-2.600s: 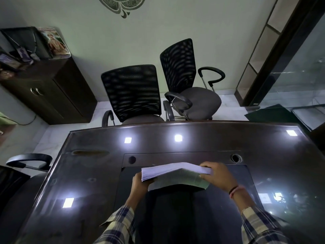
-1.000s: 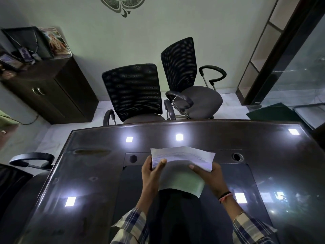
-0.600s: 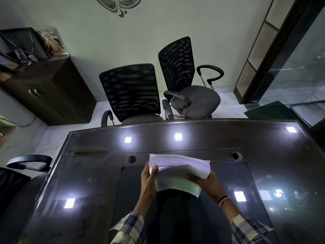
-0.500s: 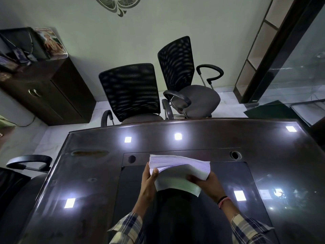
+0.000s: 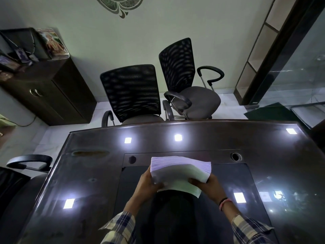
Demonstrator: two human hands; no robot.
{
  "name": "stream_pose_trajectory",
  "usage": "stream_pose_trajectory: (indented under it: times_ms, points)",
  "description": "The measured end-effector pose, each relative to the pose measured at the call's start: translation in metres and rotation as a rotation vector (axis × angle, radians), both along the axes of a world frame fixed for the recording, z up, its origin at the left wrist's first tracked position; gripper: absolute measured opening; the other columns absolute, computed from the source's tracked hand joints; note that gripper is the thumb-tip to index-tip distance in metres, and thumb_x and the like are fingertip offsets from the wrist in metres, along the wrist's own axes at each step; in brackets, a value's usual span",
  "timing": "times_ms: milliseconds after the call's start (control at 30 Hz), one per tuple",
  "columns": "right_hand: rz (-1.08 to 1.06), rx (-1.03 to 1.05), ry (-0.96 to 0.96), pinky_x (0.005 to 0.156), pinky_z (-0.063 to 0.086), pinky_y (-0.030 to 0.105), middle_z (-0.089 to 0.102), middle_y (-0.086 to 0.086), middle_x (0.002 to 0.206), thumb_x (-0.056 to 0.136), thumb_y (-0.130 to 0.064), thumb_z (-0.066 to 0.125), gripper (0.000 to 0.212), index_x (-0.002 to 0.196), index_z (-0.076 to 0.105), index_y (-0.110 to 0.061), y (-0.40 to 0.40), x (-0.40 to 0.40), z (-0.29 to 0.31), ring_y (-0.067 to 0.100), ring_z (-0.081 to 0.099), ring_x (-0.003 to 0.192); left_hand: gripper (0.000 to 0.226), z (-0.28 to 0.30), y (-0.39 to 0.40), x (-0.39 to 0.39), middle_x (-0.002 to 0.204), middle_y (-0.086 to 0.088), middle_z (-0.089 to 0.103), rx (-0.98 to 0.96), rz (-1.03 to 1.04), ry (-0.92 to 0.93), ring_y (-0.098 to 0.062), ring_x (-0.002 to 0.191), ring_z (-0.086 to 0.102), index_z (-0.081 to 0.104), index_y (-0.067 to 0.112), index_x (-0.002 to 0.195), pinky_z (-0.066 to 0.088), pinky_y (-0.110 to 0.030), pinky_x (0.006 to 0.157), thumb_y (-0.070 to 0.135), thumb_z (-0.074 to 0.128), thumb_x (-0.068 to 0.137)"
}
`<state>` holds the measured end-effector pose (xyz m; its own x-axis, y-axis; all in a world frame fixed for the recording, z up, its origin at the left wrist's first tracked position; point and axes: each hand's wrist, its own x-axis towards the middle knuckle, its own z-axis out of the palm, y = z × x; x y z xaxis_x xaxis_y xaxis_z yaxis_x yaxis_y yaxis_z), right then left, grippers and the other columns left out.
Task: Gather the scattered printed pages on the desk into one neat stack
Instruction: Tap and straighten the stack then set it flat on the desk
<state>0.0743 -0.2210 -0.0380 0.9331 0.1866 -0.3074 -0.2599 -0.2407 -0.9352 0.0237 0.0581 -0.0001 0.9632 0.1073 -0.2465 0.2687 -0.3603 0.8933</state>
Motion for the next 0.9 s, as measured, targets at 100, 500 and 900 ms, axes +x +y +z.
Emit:
stream_pose_trajectory:
  times_ms: [100,500,900]
  points:
    - [-0.003,-0.050,-0.016,0.081,0.061,0.038,0.080,-0.001,0.092,0.075,-0.025,0.091,0.022,0.094,0.081,-0.019,0.003,0.002,-0.001,0.016,0.076,0.092,0.029,-0.004,-0.006,0.004,0.095,0.017,0.079,0.005,0.126,-0.004,-0.005,0.090,0.074,0.074,0.032,0.102,0.062,-0.040,0.083,0.013,0.085,0.082]
    - [-0.036,-0.154,-0.180,0.071,0.053,0.013,0.079,-0.012,0.093,0.075,-0.028,0.090,0.031,0.103,0.081,-0.021,0.007,0.003,0.005,-0.005,0.072,0.086,0.042,-0.009,-0.018,-0.005,0.093,0.022,0.077,-0.031,0.236,-0.108,0.000,0.087,0.072,0.072,0.036,0.098,0.055,-0.015,0.073,0.000,0.084,0.080]
    - [0.186,-0.293,-0.110,0.085,0.049,0.012,0.068,-0.014,0.110,0.098,-0.013,0.066,0.026,0.119,0.062,-0.026,-0.007,0.026,-0.006,0.006,0.064,0.104,0.026,-0.030,0.008,0.025,0.074,0.011,0.069,0.227,0.051,0.076,-0.010,0.075,0.064,0.064,0.026,0.075,0.048,-0.014,0.062,0.006,0.075,0.088]
